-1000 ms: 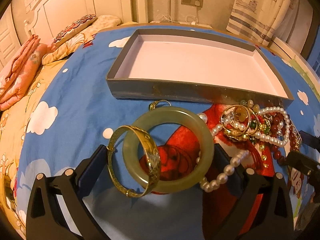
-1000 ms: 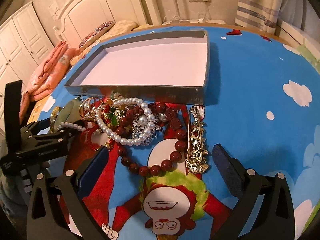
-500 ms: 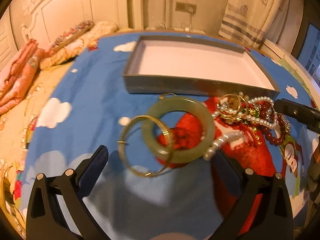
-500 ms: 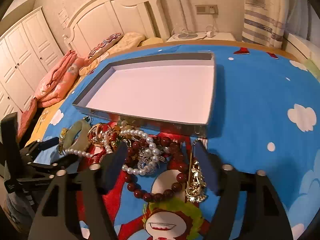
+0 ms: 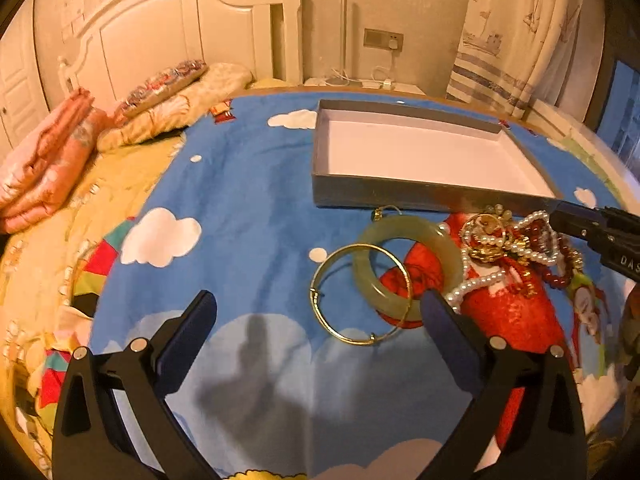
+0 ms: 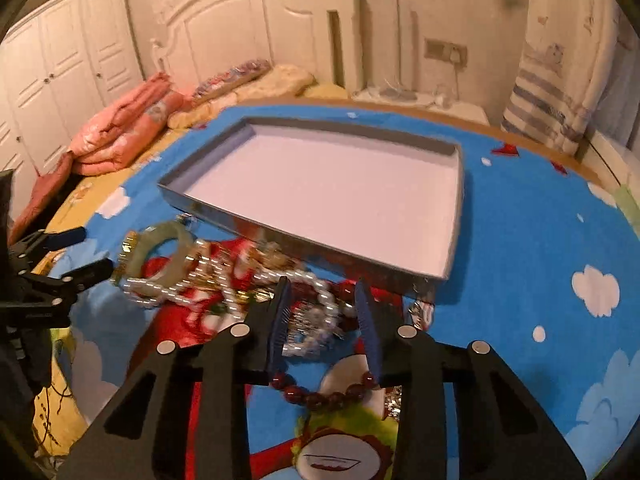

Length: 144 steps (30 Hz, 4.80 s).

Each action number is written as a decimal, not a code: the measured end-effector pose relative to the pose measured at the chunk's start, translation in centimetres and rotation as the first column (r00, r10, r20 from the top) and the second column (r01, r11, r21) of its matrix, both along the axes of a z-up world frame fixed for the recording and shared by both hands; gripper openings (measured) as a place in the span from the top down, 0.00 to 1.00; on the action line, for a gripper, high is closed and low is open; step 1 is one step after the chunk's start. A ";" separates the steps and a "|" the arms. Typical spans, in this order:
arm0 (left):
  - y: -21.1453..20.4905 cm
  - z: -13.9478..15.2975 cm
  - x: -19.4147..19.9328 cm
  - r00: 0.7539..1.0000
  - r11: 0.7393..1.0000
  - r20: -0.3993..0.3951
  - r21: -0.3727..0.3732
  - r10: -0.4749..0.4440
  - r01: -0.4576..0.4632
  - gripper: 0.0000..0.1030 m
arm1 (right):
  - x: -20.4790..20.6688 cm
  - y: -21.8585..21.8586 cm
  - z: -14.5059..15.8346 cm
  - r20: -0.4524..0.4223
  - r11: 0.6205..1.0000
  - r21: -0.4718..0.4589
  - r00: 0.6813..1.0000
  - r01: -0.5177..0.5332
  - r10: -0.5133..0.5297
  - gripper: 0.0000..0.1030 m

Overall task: Organize jewelry
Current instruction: 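Close left tool on the gold bangle while right tool grasps the black flower ring, then carry both items over the grey box and open both tools to drop them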

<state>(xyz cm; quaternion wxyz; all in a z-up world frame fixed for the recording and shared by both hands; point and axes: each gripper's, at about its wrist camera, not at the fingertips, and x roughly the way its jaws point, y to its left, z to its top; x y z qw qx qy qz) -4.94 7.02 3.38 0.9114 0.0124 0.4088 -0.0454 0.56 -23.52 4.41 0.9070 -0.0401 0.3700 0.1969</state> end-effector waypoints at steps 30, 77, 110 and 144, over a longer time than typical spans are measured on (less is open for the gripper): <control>5.4 2.7 -1.4 0.994 0.984 0.078 -0.168 0.074 -0.060 0.95 | 0.8 7.8 -0.6 -0.062 0.973 0.033 0.971 -0.227 0.229 0.83; 4.5 2.0 -1.3 0.997 0.980 0.069 -0.196 0.039 -0.025 0.94 | 0.7 -1.8 -2.5 -0.346 0.751 0.661 0.882 -0.014 0.320 0.84; -4.4 4.1 8.9 0.976 0.963 0.088 -0.171 -0.198 0.211 0.94 | 9.0 -5.1 0.0 -0.230 0.722 0.690 0.961 0.052 0.150 0.87; 2.4 0.8 5.7 0.992 0.982 0.034 -0.154 0.118 -0.111 0.06 | 3.7 -10.3 1.2 -0.126 0.893 0.426 0.987 0.147 -0.103 0.05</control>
